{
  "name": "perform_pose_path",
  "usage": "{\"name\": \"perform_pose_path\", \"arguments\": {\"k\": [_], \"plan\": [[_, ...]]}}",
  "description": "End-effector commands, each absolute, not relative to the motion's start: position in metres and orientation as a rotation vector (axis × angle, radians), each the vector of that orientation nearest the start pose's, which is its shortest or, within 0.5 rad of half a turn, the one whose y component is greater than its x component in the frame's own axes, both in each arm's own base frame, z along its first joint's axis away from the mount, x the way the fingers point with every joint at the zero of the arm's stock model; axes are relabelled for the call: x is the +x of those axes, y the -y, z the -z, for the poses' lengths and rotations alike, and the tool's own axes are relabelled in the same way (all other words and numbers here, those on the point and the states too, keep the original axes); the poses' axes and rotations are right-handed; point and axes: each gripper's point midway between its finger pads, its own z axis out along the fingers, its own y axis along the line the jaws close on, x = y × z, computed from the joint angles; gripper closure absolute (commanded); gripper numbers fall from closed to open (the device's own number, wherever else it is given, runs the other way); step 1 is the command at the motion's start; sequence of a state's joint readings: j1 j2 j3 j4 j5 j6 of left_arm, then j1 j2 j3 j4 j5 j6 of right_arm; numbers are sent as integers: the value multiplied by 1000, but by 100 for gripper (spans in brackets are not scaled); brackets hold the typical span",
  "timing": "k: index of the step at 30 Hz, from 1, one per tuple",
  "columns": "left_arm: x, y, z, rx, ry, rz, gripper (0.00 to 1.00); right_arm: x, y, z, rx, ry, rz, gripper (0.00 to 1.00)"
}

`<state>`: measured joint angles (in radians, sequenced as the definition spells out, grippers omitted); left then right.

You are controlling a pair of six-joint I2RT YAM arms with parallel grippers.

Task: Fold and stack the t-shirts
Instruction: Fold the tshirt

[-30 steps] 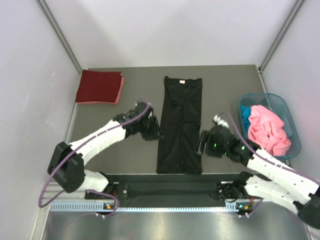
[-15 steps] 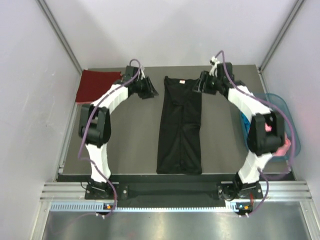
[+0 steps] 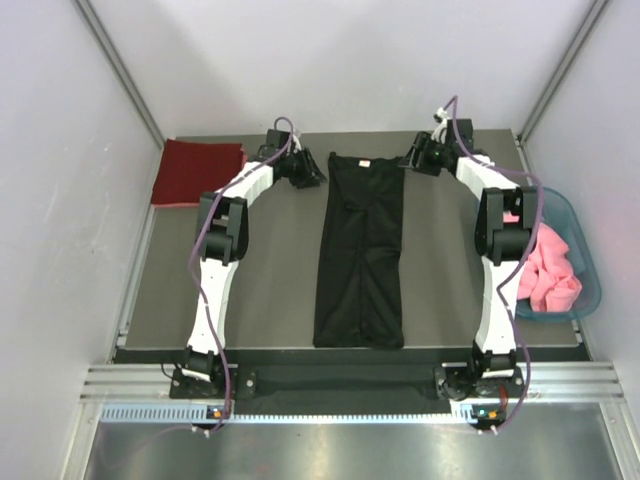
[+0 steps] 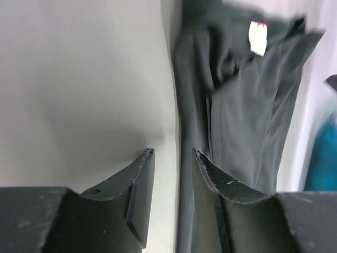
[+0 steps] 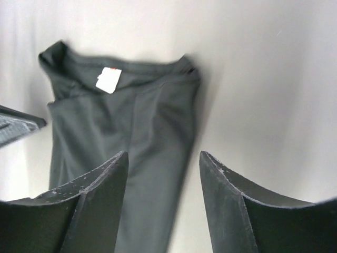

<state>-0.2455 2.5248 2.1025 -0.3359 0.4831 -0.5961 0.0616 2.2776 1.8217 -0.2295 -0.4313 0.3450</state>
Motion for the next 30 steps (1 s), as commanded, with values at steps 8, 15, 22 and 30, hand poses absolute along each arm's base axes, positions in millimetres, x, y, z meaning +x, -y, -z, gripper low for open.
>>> {"name": "perform_pose_path", "arguments": {"k": [8,15,22,30], "plan": [[621,253,-49,-255,-2254,1093,59,626,-132,-74,51,-2177,-829,52],[624,259,-44,-276,-2235,1147,60,636,-136,-62,141,-2172,-907,54],[627,268,-40,-294,-2201,1210,61,646,-137,-66,191,-2117,-980,66],[638,274,-48,-325,-2118,1284,100,664,-144,-87,201,-1988,-1065,87]]}}
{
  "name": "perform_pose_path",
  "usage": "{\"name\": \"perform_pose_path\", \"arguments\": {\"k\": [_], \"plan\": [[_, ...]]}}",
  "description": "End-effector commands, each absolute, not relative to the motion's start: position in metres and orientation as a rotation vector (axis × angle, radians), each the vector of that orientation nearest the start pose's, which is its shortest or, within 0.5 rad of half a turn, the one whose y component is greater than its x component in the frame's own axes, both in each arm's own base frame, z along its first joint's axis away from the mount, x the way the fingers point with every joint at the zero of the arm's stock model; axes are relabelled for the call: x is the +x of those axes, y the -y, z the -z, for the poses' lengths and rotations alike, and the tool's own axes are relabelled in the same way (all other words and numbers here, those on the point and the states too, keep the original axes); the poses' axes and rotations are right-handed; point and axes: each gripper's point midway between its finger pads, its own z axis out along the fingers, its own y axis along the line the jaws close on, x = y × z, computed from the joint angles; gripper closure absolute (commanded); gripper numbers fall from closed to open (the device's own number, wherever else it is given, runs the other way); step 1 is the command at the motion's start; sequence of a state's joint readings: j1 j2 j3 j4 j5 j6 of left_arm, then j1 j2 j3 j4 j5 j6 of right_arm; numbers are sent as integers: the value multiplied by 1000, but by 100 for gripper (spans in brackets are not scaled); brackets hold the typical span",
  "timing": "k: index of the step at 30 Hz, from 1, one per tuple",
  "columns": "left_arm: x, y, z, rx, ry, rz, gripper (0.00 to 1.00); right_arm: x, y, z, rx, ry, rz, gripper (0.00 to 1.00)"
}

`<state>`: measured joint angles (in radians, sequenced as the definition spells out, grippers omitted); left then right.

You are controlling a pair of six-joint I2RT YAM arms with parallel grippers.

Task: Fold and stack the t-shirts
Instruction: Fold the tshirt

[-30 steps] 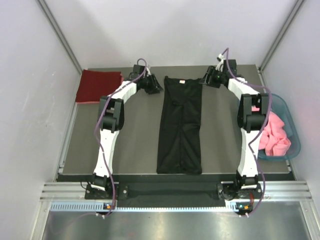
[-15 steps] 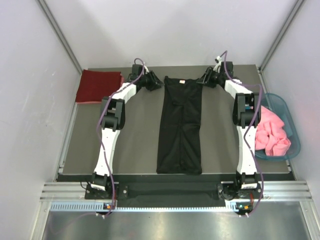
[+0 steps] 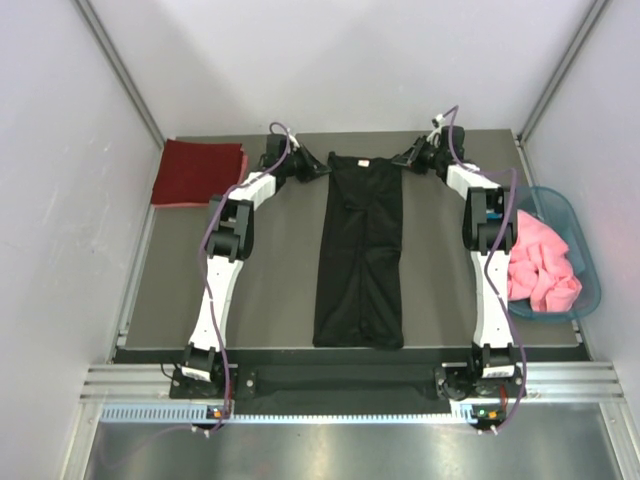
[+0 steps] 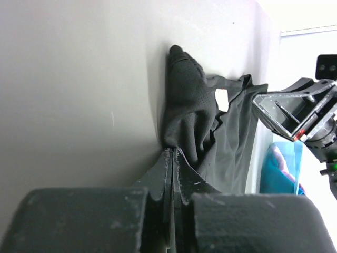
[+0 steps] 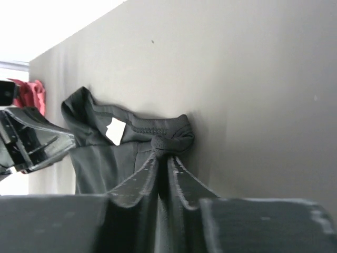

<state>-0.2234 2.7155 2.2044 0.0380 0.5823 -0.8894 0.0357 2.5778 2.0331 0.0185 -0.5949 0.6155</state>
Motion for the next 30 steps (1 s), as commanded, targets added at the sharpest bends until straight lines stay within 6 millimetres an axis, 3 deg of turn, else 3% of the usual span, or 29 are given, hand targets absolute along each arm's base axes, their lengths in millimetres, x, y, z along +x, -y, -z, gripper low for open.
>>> {"name": "perform_pose_path", "arguments": {"k": [1,5,7,12,15,18,20,21,22,23,24,25,26,27,28,29,30], "plan": [[640,274,-51,-326,-2107,1286,100,665,-146,-89,200,-1978,-1075,91],[651,258,-57,-381,-2095,1194,100,676,-152,-91,229,-1930,-1130,96],[655,250,-64,-383,-2082,1150,100,683,-154,-103,221,-1885,-1148,98],[664,224,-67,-444,-2061,1074,100,693,-154,-103,248,-1846,-1176,99],[667,221,-68,-440,-2042,1114,100,694,-156,-103,246,-1840,-1187,94],[662,226,-77,-400,-2025,1216,83,691,-157,-107,240,-1846,-1196,77],[654,228,-85,-357,-2039,1273,79,687,-156,-114,249,-1874,-1187,67],[651,227,-97,-324,-2036,1272,79,683,-152,-108,277,-1899,-1170,60],[644,224,-92,-350,-2099,1256,79,680,-148,-109,296,-1910,-1156,38],[640,217,-91,-365,-2136,1219,79,676,-144,-133,284,-1888,-1137,34],[634,211,-99,-321,-2164,1155,78,667,-135,-113,345,-1945,-1103,34],[627,206,-100,-317,-2201,1110,78,660,-131,-114,361,-1964,-1083,35],[613,197,-90,-353,-2288,1033,79,653,-125,-135,353,-1959,-1049,38],[599,191,-102,-301,-2308,979,79,638,-119,-115,413,-2033,-1019,42],[588,187,-105,-295,-2332,943,79,629,-119,-118,419,-2051,-1013,46],[573,181,-105,-304,-2371,902,79,618,-118,-142,377,-2040,-993,47],[553,172,-116,-293,-2383,838,78,606,-115,-135,383,-2079,-959,47]]}}
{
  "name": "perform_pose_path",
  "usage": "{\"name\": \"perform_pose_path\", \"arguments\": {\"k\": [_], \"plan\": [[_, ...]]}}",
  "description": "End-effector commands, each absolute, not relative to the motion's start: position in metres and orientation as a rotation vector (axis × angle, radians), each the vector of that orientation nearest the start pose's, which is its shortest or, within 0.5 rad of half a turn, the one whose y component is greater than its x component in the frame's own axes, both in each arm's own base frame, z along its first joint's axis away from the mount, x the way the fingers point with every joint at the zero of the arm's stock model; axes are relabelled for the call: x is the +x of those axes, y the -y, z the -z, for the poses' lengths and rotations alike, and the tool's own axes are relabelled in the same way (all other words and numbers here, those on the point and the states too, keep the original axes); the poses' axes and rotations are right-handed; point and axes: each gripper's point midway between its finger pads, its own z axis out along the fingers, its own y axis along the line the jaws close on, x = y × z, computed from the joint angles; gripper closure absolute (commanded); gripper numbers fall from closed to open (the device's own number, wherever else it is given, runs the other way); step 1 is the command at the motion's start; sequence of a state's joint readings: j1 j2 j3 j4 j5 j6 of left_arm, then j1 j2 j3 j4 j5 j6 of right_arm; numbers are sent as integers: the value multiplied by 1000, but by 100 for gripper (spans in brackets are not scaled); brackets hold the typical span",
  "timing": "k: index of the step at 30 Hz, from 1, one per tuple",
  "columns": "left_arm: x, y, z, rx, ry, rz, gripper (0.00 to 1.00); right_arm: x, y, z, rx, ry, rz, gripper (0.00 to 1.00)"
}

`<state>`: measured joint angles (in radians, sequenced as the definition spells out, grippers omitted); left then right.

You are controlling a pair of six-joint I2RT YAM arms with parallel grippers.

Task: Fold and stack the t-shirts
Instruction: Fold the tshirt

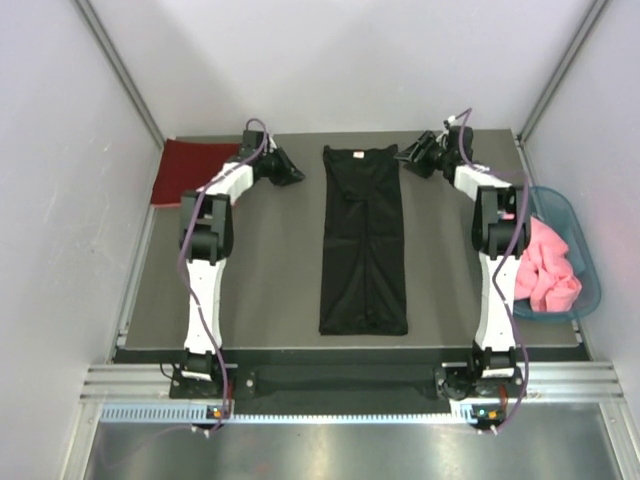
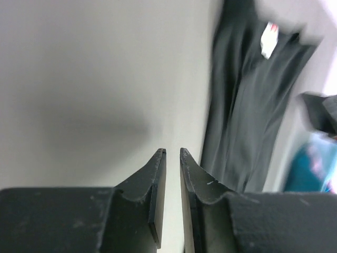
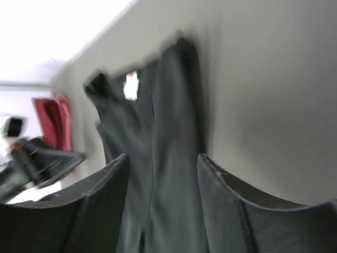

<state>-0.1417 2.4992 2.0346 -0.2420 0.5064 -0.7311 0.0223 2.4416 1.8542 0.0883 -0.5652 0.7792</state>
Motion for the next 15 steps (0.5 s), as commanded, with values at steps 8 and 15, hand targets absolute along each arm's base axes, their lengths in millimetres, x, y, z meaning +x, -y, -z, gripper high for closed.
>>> {"name": "perform_pose_path", "arguments": {"k": [8,15], "plan": [[402,186,-133,-143,-2531,704,73,403,-92,-107,357,-2562,-468,46],[262,218,-87,-36,-2762,795,65,249,-128,-77,227,-2674,-451,46]]}}
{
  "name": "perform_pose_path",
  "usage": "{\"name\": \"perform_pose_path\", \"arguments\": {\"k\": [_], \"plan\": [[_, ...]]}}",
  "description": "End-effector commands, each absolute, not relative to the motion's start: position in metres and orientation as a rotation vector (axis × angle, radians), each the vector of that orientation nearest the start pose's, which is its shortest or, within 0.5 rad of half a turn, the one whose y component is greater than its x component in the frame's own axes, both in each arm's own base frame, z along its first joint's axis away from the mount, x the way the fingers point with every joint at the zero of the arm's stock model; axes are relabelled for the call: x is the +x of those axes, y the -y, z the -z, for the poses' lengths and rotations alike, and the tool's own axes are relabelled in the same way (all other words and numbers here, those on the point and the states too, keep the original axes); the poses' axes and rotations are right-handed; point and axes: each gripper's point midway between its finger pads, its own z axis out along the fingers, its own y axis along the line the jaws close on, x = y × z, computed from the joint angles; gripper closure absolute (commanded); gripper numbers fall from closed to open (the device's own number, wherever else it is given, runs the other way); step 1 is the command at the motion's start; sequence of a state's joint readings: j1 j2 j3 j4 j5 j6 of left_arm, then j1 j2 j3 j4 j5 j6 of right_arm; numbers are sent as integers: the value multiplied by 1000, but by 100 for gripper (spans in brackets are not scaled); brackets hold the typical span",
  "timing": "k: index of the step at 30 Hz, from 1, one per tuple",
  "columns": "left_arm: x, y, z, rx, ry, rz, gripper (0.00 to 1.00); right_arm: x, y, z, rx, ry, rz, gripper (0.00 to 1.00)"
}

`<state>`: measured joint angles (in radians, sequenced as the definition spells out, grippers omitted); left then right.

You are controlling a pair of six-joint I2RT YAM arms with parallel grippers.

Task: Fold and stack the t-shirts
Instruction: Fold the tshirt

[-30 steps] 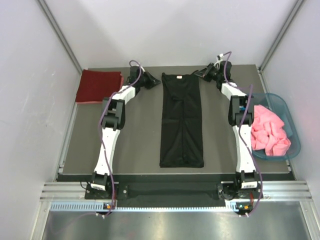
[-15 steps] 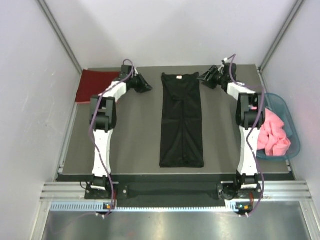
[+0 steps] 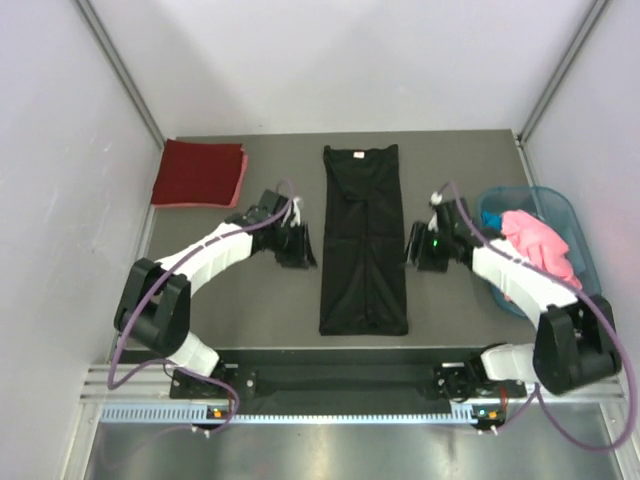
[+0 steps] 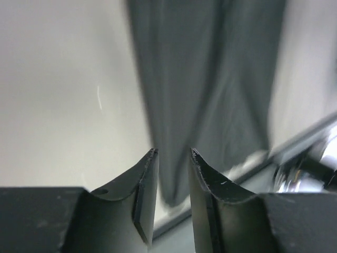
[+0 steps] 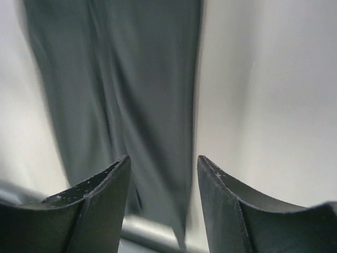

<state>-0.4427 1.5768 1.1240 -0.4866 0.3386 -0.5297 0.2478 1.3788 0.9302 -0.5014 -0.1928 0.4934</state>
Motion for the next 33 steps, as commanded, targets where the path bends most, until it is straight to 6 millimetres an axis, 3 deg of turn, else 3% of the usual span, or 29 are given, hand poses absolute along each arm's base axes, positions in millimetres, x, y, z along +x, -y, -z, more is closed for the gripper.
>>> {"name": "perform_pose_path", "arguments": {"k": [1,2,4,5,11,23,33], "plan": [[252,220,-85,-27,-2761,803,64,239,-130,-75,225,-2673,-468,47],[241,215,-80,-40,-2768,775,61,219,-132,-68,234,-2681,-486,47],[232,217,-76,-32,-2768,782,59,204,-136,-66,242,-2659,-536,48],[221,218,-70,-51,-2789,820,59,190,-136,-53,238,-2695,-545,48],[188,234,-58,-82,-2809,947,59,160,-147,-34,213,-2735,-639,50],[155,230,-42,-191,-2817,1023,56,128,-152,-15,216,-2763,-744,58],[144,229,-34,-230,-2828,1044,56,117,-153,-13,219,-2765,-781,63]]}}
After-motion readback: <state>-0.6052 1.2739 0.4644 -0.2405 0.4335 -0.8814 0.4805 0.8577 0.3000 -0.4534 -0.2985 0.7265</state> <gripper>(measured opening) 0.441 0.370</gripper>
